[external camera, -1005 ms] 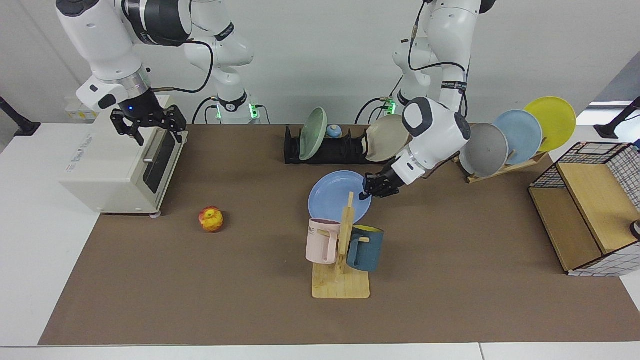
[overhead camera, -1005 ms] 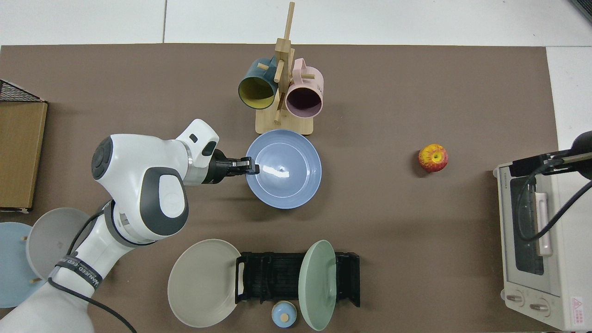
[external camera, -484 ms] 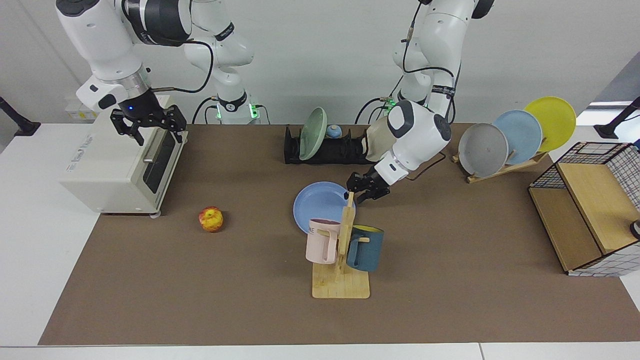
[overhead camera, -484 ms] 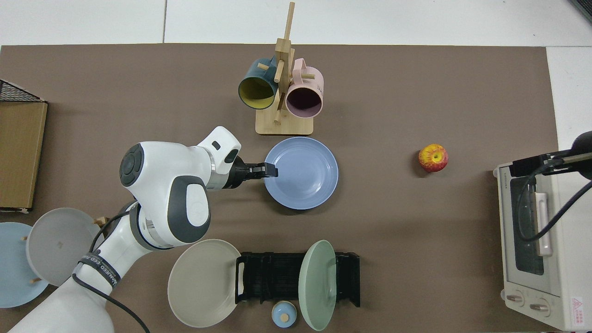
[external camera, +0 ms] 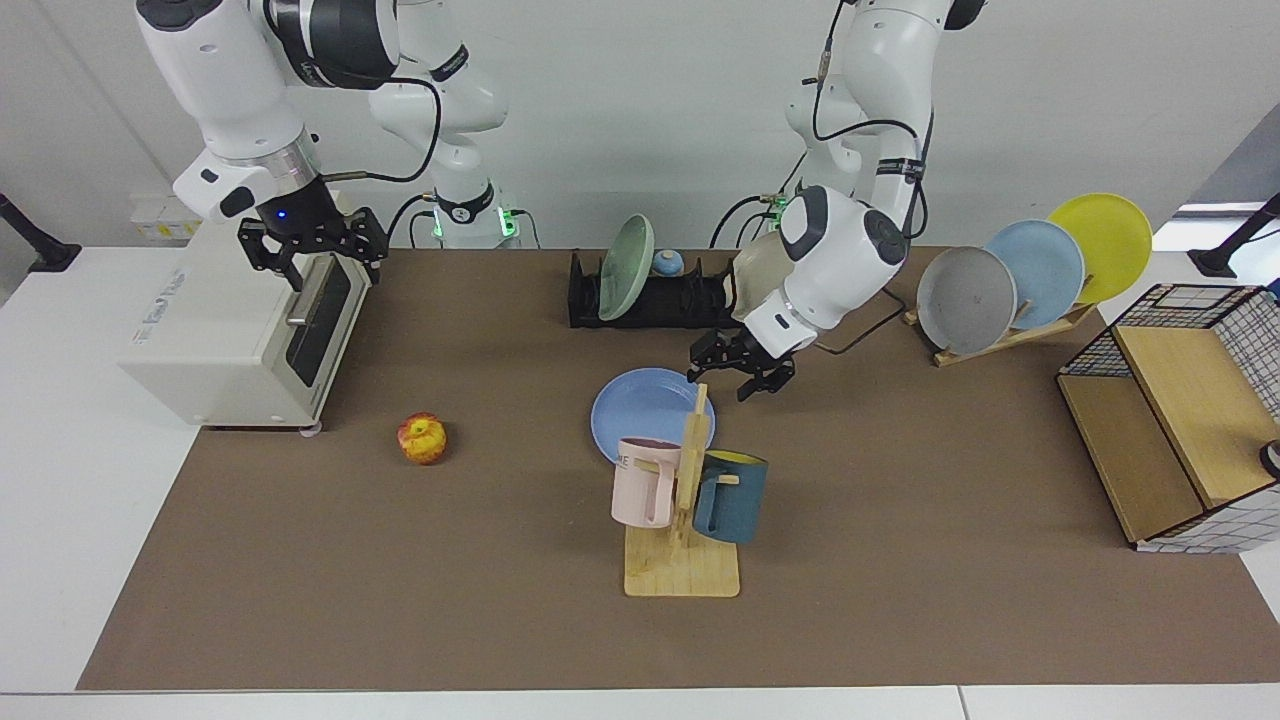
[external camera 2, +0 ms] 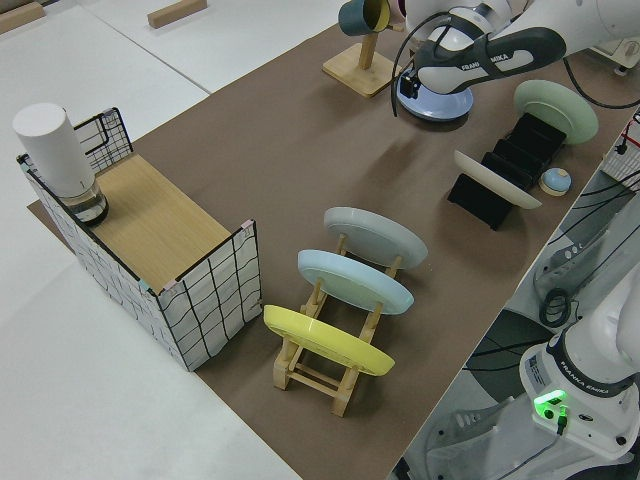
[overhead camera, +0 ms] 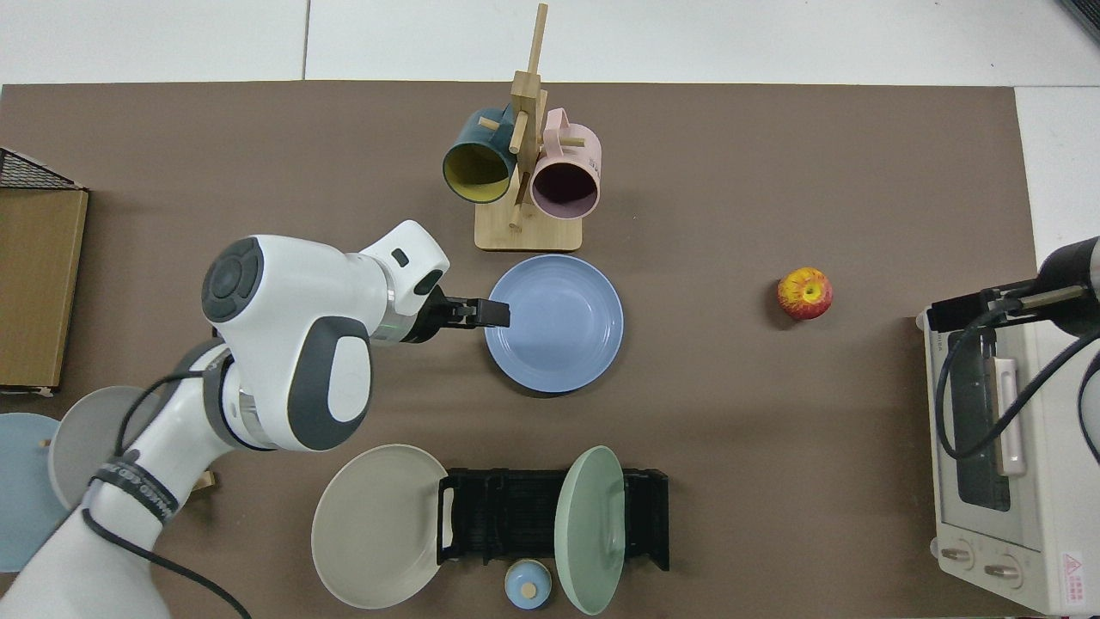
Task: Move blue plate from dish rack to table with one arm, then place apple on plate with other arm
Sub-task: 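Lower the blue plate, open the left gripper and withdraw it, then reach the right gripper to the apple and grasp it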
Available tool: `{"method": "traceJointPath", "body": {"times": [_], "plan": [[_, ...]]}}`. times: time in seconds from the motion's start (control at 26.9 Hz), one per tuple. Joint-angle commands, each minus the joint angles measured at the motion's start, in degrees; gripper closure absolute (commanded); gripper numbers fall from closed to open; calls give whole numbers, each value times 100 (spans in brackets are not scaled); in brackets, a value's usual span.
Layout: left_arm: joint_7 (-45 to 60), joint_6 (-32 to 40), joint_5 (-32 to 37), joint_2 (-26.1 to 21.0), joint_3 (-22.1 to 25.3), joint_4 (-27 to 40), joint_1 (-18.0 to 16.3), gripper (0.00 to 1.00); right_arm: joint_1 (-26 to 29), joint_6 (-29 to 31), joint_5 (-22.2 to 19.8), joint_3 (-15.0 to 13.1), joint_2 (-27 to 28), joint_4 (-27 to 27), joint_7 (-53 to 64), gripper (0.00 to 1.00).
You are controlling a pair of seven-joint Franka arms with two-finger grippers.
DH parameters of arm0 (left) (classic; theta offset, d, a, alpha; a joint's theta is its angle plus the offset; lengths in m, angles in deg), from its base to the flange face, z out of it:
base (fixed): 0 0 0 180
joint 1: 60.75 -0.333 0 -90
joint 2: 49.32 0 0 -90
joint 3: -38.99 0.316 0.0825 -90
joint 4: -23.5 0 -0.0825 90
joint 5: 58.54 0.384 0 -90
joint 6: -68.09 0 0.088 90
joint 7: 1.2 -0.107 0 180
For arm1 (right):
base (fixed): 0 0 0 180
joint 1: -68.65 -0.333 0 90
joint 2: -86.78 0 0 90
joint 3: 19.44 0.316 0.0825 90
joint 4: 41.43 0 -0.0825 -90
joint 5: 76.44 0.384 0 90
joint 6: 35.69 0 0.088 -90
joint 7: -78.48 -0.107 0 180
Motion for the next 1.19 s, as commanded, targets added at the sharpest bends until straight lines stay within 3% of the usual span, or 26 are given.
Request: {"method": "traceJointPath", "body": {"times": [0.0,0.15,0.41,0.63,0.89,1.15], "plan": [[752,1334,1547,425,237,-681,-24,1,11,284,50,6,-149,-276,-52,0],[964,2292,2359,724,255,-1138,-94,0,-24,741,50,6,-61,-408,-34,0],[938,3937,2816,768,501,-2412,-156,0,-60,1540,58,15,369,-479,-34,0],[964,4728,3010,909,580,-2773,-323,0,-68,2182,50,24,905,-487,-26,0],[955,5177,3124,936,668,-3011,-340,0,-139,2938,50,24,1380,-724,106,0],[921,5151,3124,1110,580,-3003,-516,0,-314,3545,93,32,1591,-1093,133,0]]}}
